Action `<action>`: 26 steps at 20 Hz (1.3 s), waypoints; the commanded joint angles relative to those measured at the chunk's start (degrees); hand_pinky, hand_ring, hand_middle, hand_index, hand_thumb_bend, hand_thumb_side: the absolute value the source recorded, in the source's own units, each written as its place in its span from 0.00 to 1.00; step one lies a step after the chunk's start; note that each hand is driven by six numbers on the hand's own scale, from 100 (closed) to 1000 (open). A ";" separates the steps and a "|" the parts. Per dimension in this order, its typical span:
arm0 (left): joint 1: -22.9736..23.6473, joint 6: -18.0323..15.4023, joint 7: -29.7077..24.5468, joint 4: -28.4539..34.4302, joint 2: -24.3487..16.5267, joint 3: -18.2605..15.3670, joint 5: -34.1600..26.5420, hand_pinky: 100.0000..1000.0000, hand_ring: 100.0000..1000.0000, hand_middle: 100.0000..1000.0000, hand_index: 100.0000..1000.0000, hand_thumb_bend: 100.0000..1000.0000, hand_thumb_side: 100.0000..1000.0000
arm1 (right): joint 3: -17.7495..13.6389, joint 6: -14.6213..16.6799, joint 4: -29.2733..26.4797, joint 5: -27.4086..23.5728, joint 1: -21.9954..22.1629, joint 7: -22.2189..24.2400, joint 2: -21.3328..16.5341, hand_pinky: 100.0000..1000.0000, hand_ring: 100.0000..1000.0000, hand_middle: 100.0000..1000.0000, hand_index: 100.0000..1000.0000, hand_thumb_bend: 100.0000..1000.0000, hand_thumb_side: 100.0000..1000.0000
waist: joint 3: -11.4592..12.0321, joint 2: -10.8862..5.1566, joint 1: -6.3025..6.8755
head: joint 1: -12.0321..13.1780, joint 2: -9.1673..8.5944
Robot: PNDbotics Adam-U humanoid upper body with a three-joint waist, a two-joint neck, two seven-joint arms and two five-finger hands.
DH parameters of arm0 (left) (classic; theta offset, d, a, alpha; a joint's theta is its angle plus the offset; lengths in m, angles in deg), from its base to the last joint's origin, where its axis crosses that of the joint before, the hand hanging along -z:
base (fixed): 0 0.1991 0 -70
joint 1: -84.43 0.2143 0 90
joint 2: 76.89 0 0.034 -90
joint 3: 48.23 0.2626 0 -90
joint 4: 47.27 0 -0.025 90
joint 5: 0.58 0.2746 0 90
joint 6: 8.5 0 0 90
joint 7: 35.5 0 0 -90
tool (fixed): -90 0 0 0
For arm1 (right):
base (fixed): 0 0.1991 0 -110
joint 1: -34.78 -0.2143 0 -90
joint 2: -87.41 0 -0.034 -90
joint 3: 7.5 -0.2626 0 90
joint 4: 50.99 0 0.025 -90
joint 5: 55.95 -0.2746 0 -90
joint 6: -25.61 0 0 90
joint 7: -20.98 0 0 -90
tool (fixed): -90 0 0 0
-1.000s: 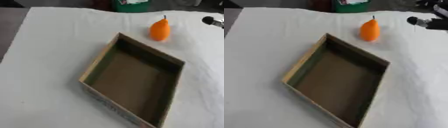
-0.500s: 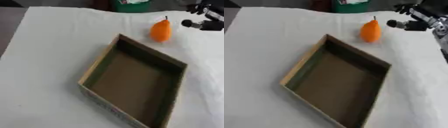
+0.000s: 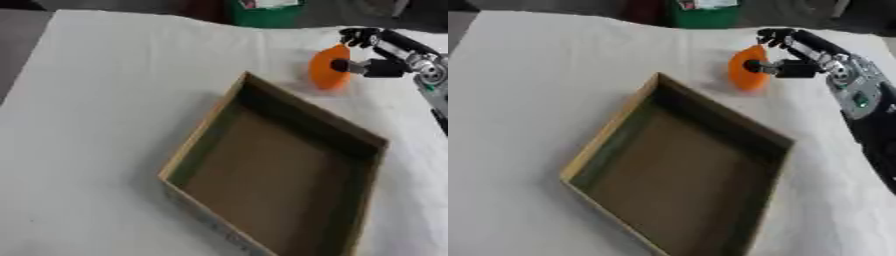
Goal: Pick up objects on the table and place them in the box.
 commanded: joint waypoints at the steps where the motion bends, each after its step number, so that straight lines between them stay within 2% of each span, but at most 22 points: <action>1: -0.46 -0.05 -0.42 1.12 -0.89 0.06 -0.12 0.37 0.53 0.62 0.59 0.00 0.72 | -0.74 0.05 -0.20 0.61 -1.36 -0.70 -1.20 0.88 0.87 0.85 1.00 0.71 0.90 | 0.04 -0.89 0.09 | -0.53 -0.93; 5: -0.36 0.01 -0.55 1.12 -0.78 0.05 -0.19 0.37 0.53 0.62 0.59 0.00 0.72 | 0.01 0.42 -0.96 -0.21 -1.65 1.49 -0.63 0.89 0.87 0.85 1.00 0.73 0.82 | -0.24 -0.55 0.17 | -0.44 -0.54; 8: -0.33 0.06 -0.61 1.12 -0.74 0.05 -0.22 0.37 0.53 0.62 0.59 0.00 0.72 | 0.76 1.06 -2.50 -0.60 -1.76 3.62 -0.49 0.88 0.86 0.83 1.00 0.74 0.69 | -0.42 -0.41 0.16 | -0.32 -0.21; 9: -0.36 0.07 -0.65 1.12 -0.72 0.07 -0.23 0.37 0.53 0.62 0.59 0.00 0.72 | 0.95 1.22 -2.82 -0.50 -1.78 4.34 -0.43 0.89 0.87 0.83 1.00 0.72 0.56 | -0.41 -0.38 0.15 | -0.34 -0.15; 12: -0.34 0.10 -0.65 1.12 -0.70 0.00 -0.19 0.37 0.53 0.62 0.59 0.00 0.72 | 1.35 1.62 -3.29 0.49 -1.79 6.81 -0.35 0.89 0.87 0.84 1.00 0.68 0.46 | -0.27 -0.33 0.15 | -0.31 -0.07; 13: -0.35 0.08 -0.61 1.12 -0.69 -0.02 -0.22 0.37 0.53 0.62 0.59 0.00 0.72 | 1.27 1.46 -3.30 0.94 -1.82 7.38 -0.35 0.88 0.86 0.82 1.00 0.63 0.42 | -0.24 -0.31 0.13 | -0.30 -0.07; 15: -0.39 0.06 -0.61 1.12 -0.67 0.01 -0.27 0.37 0.53 0.62 0.59 0.00 0.72 | 0.98 0.96 -3.27 1.75 -1.89 7.60 -0.22 0.87 0.85 0.80 1.00 0.56 0.43 | -0.22 -0.25 0.06 | -0.30 -0.12; 18: -0.49 0.03 -0.62 1.12 -0.63 0.03 -0.33 0.37 0.53 0.62 0.59 0.00 0.72 | 0.76 0.41 -3.19 2.48 -1.74 6.40 -0.03 0.86 0.84 0.76 1.00 0.53 0.45 | -0.19 -0.12 -0.04 | -0.31 -0.22; 22: -0.51 0.01 -0.61 1.12 -0.62 0.02 -0.40 0.37 0.53 0.62 0.59 0.00 0.72 | 0.98 0.24 -3.25 2.65 -1.60 4.93 0.09 0.85 0.82 0.71 0.90 0.41 0.48 | -0.21 -0.05 0.00 | -0.34 -0.14; 24: -0.55 0.01 -0.62 1.12 -0.62 0.04 -0.43 0.37 0.53 0.62 0.59 0.00 0.72 | 1.18 0.31 -3.41 2.74 -1.58 4.62 0.09 0.84 0.81 0.70 0.88 0.32 0.47 | -0.23 -0.06 0.03 | -0.36 -0.07; 25: -0.57 0.01 -0.65 1.12 -0.63 0.05 -0.43 0.37 0.53 0.62 0.59 0.00 0.72 | 1.30 0.40 -3.48 2.80 -1.55 4.59 0.10 0.84 0.81 0.71 0.87 0.20 0.43 | -0.23 -0.09 0.06 | -0.37 -0.02; 26: -0.56 -0.01 -0.66 1.12 -0.63 0.04 -0.43 0.37 0.53 0.62 0.59 0.00 0.72 | 1.39 0.57 -3.57 2.84 -1.52 4.63 0.10 0.84 0.81 0.71 0.87 0.15 0.42 | -0.24 -0.13 0.08 | -0.37 0.04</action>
